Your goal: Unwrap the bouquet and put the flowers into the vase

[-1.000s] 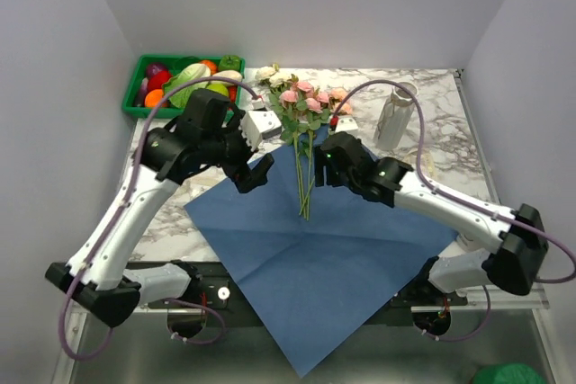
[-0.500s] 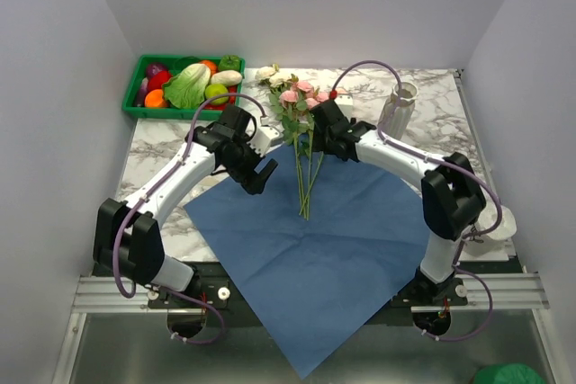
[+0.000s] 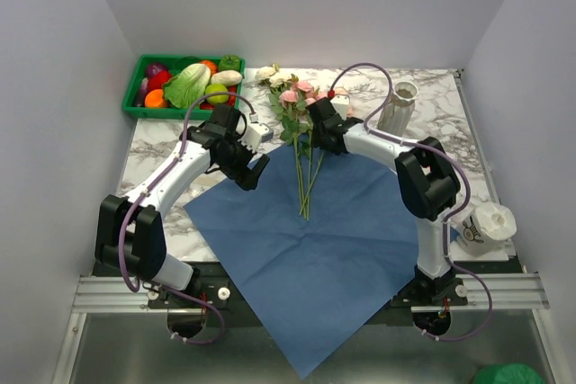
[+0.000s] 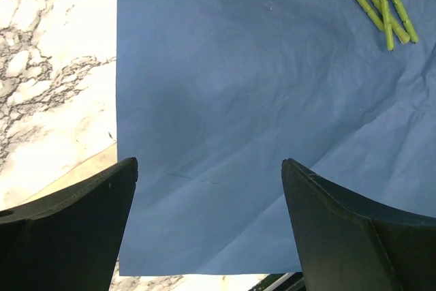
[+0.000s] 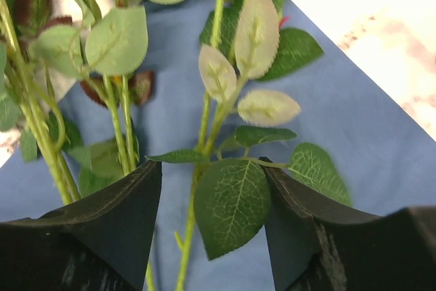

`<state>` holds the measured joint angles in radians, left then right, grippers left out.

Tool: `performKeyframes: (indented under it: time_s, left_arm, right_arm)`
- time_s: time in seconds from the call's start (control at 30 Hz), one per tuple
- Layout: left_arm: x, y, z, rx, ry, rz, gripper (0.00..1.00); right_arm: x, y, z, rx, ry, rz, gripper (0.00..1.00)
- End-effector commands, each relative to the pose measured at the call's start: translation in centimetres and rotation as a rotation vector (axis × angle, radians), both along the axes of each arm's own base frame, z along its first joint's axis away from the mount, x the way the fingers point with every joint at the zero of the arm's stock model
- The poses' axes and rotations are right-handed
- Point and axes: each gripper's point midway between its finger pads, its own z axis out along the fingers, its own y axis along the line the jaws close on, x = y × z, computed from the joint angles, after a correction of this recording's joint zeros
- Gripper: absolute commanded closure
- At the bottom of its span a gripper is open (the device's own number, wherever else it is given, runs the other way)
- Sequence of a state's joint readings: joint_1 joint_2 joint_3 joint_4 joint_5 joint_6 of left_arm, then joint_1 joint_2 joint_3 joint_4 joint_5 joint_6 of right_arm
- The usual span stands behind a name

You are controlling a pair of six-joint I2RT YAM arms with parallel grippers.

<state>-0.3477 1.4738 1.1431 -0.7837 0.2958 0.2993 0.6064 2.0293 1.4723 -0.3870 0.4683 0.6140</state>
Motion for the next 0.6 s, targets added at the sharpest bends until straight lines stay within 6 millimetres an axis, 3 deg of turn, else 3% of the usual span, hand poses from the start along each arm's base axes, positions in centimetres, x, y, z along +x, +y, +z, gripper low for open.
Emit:
performKeyframes:
  time_s: [0.0,0.13,0.27,0.47,0.57]
  left_arm:
    - [0.2,0.0,0.1,-0.018,-0.018,-0.005,0.05]
    - [0.2,0.1,0.2,-0.019,-0.023,0.002,0.05]
    - [0.3,0.2,0.4,-0.020,-0.029,0.004,0.05]
    - [0.1,0.6,0.6,-0.019,-0.032,0.009,0.06]
    - [0.3,0.0,1.9,-0.059,-0.027,0.021,0.06]
  right_arm:
    - [1.8,0.5,-0.6,0.012,-0.020,-0.034,0.35]
    - [2.1,0.5,-1.3,0.009,-0.008,-0.041,0.40]
    - [2.0,0.6,-1.7,0.011,-0.003,-0.044,0.51]
    - [1.9,0.6,-2.5,0.009,0.018,-0.048,0.57]
    - [1.8,0.5,-2.7,0.006,0.020,-0.052,0.67]
